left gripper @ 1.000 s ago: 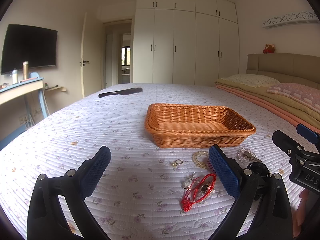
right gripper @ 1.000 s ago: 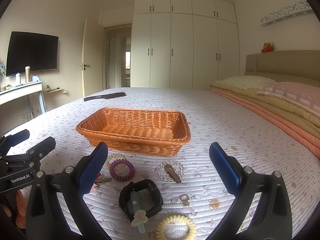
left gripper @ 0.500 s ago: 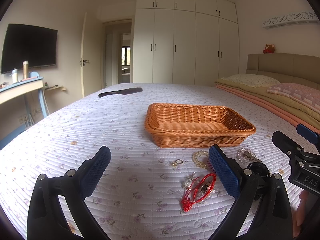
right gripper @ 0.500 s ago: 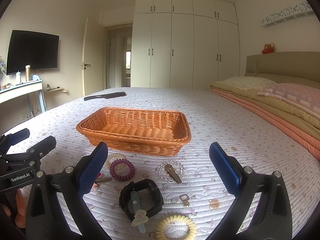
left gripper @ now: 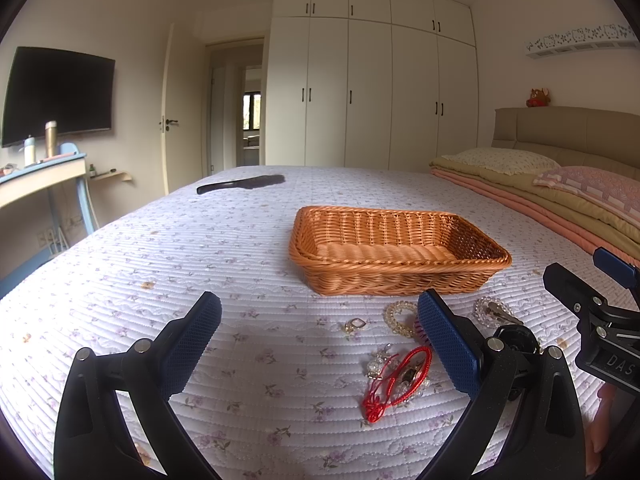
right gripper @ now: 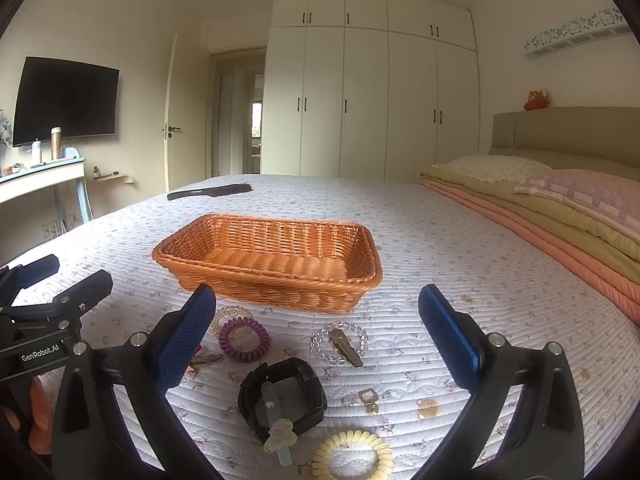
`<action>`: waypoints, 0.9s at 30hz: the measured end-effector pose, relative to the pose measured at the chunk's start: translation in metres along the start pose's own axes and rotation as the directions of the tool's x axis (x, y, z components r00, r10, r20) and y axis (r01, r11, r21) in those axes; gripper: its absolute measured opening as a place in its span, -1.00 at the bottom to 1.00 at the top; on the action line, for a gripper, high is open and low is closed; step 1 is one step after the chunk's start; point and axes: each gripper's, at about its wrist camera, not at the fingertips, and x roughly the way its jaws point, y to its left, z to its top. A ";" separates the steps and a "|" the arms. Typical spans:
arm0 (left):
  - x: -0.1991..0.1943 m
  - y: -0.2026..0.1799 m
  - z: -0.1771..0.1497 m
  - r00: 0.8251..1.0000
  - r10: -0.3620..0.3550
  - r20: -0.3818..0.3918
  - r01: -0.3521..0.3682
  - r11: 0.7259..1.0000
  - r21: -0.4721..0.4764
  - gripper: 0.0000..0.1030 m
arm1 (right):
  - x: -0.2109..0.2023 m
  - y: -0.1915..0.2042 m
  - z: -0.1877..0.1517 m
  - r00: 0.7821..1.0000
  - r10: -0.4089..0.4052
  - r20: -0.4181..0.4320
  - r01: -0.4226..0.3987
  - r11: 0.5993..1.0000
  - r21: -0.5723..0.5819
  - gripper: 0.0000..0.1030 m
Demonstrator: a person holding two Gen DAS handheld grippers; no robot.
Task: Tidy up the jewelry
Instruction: 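Grasp the cream spiral hair tie with the right tool while the left tool grasps the red cord bracelet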
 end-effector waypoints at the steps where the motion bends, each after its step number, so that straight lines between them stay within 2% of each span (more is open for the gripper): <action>1: 0.000 0.000 0.000 1.000 0.000 0.000 0.000 1.000 0.000 0.86 | 0.000 0.000 0.000 1.000 0.000 -0.001 0.000 1.000 -0.002 0.88; 6: 0.002 0.007 -0.001 1.000 -0.023 -0.010 0.023 0.999 -0.035 0.86 | -0.001 0.001 0.001 1.000 -0.001 -0.002 0.001 1.000 -0.001 0.88; 8: 0.008 0.020 -0.001 0.996 -0.082 -0.045 0.077 0.992 -0.102 0.85 | 0.000 0.000 0.001 1.000 -0.009 -0.009 0.009 1.000 0.004 0.87; 10: 0.017 0.038 0.000 0.983 -0.153 -0.098 0.133 0.973 -0.188 0.81 | 0.003 -0.004 0.001 0.999 -0.023 -0.037 0.023 1.000 0.013 0.81; 12: 0.024 0.055 -0.002 0.959 -0.241 -0.148 0.198 0.945 -0.260 0.66 | 0.006 -0.011 -0.001 0.996 -0.025 -0.081 0.027 0.999 0.023 0.68; 16: 0.035 0.076 -0.011 0.908 -0.352 -0.228 0.263 0.901 -0.344 0.46 | 0.002 -0.028 -0.010 0.986 -0.003 -0.166 0.013 0.998 0.061 0.48; 18: 0.044 0.071 -0.014 0.875 -0.377 -0.304 0.276 0.904 -0.326 0.10 | 0.001 -0.034 -0.014 0.977 0.009 -0.214 0.005 0.998 0.066 0.31; 20: 0.051 0.062 -0.016 0.842 -0.389 -0.374 0.292 0.912 -0.289 -0.04 | -0.002 -0.038 -0.019 0.967 0.023 -0.253 -0.008 0.998 0.062 0.20; 23: 0.058 0.046 -0.021 0.791 -0.435 -0.430 0.347 0.898 -0.270 -0.07 | -0.006 -0.043 -0.028 0.950 0.021 -0.313 -0.006 0.999 0.049 0.10; 27: 0.067 0.031 -0.026 0.765 -0.426 -0.482 0.349 0.904 -0.246 -0.07 | -0.008 -0.055 -0.045 0.919 0.038 -0.393 -0.020 0.999 0.050 0.01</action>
